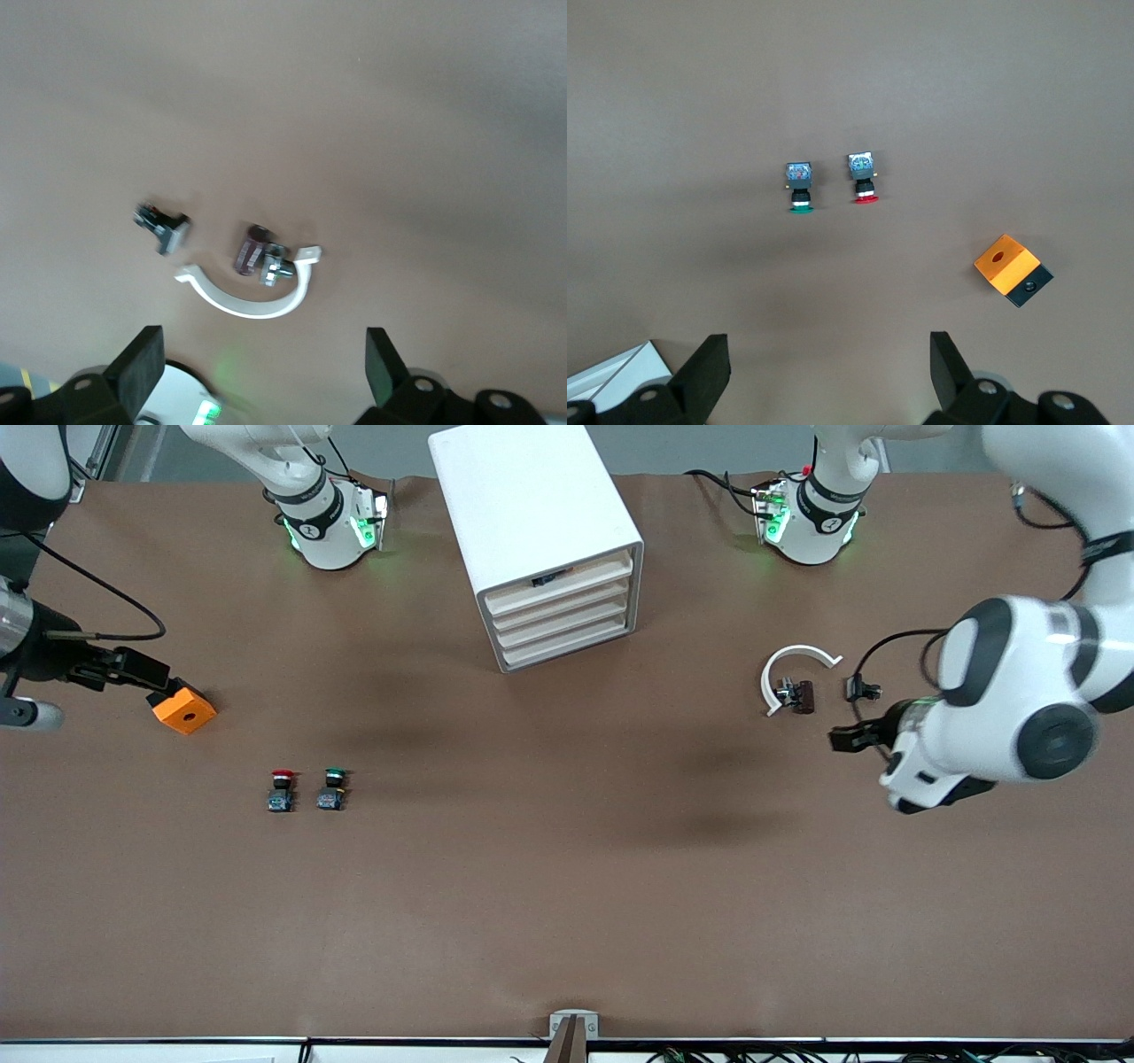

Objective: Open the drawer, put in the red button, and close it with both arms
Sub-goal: 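Reach the right gripper to the red button while the left gripper reaches the drawer, then grasp the red button with the right gripper while the left gripper grips the drawer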

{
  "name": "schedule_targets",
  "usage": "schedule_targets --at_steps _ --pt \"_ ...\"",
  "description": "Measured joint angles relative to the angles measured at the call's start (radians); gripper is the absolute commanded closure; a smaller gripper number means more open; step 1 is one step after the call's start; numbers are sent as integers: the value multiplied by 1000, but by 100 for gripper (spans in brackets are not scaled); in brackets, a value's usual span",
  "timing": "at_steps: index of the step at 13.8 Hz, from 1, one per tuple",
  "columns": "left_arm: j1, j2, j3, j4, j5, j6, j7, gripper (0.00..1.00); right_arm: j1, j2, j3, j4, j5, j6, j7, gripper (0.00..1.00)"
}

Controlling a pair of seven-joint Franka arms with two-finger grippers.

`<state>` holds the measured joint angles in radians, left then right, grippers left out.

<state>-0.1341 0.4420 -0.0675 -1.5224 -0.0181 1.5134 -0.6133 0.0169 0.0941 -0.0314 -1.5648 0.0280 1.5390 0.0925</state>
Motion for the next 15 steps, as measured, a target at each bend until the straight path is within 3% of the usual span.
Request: schedule_targets --at_steps 4,8,12,15 --pt "-106 139 -3 36 -42 0 -477 0 0 80 2 -7 -22 3 -2 0" --pt "-160 245 -5 55 -233 0 -750 0 0 154 3 -62 -45 125 -4 0" --pt "-217 284 -8 57 -422 -4 -984 1 -11 163 -1 -218 -50 390 -168 0" --pt "-294 296 -9 58 -529 -5 -1184 16 -36 179 -2 -370 -50 648 -228 0"
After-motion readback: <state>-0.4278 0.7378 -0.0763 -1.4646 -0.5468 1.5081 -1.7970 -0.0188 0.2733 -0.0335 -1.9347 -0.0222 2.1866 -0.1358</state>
